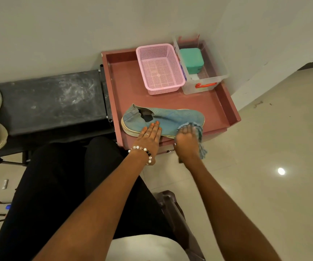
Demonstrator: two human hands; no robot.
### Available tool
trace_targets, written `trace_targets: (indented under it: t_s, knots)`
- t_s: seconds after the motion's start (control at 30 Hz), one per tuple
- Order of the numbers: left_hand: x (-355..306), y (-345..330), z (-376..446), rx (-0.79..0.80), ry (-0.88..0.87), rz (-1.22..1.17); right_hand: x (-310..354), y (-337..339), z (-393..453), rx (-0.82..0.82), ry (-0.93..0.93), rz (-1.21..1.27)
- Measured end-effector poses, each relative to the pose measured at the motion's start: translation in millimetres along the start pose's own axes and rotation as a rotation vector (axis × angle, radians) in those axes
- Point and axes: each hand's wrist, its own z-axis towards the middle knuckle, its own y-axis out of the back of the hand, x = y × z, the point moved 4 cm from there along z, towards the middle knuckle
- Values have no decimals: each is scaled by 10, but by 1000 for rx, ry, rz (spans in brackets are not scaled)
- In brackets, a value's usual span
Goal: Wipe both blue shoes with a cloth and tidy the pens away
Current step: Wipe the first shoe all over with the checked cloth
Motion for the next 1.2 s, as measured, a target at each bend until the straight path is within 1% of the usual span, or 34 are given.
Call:
trace_targets:
  t_s: [0.07, 0.1, 0.17, 0.23, 0.3, 0.4, 0.47, 0.53, 0.6, 0.67, 0.73, 0.8, 0.83, 0.87, 0.93, 1.0, 1.03, 1.1, 1.17, 1.2]
  knots:
    - [3, 5, -3, -3, 1, -9, 235, 7, 10, 23, 20, 164]
    - [5, 1, 1, -8, 2, -10, 278, 8, 7, -2, 47, 253]
    - [4, 0, 2, -2, -7, 2, 221, 22, -28, -42, 134, 415]
    - [4, -3, -8, 7, -15, 14, 7, 10, -70, -7, 278, 499]
    - [5, -10, -3, 8, -15, 17, -374, -33, -77, 12, 351, 454]
    - [9, -7, 14, 2, -11, 10, -861, -89, 25, -63, 320, 214]
    - [5, -3, 15, -1, -12, 10, -898, -139, 108, -84, 205, 121]
    - [4, -6, 12, 5, -9, 12, -699, -186, 136, -123, 45, 82]
    - [4, -15, 13, -3, -2, 9, -363, -154, 108, -161, -82, 104]
    - [6, -17, 13, -6, -3, -10, 32, -67, 74, -109, -151, 221]
    - [18, -10, 11, -9, -8, -34, 339, -50, 70, -58, -126, 386]
    - [22, 1, 10, -10, -13, -24, 368, -19, 91, -92, -65, 574]
    - [19, 6, 1, -7, -19, -18, 262, 17, 65, -78, -65, 742]
    - [19, 10, -13, -8, -19, -17, 114, 48, 19, -55, -85, 971]
    - [16, 0, -29, -31, -15, -24, -245, 138, -138, -19, -207, 1393]
    - [16, 6, -36, -63, -19, -25, -602, 196, -262, -46, -415, 1623]
    - [21, 22, -37, -80, -19, -29, -763, 203, -307, -110, -535, 1689]
    - [38, 74, -45, -129, 6, -50, -1023, 223, -377, -337, -755, 1705]
    - [69, 128, -58, -189, 55, -67, -1154, 260, -401, -559, -871, 1536]
    - [85, 136, -63, -199, 74, -64, -1148, 287, -387, -619, -868, 1407]
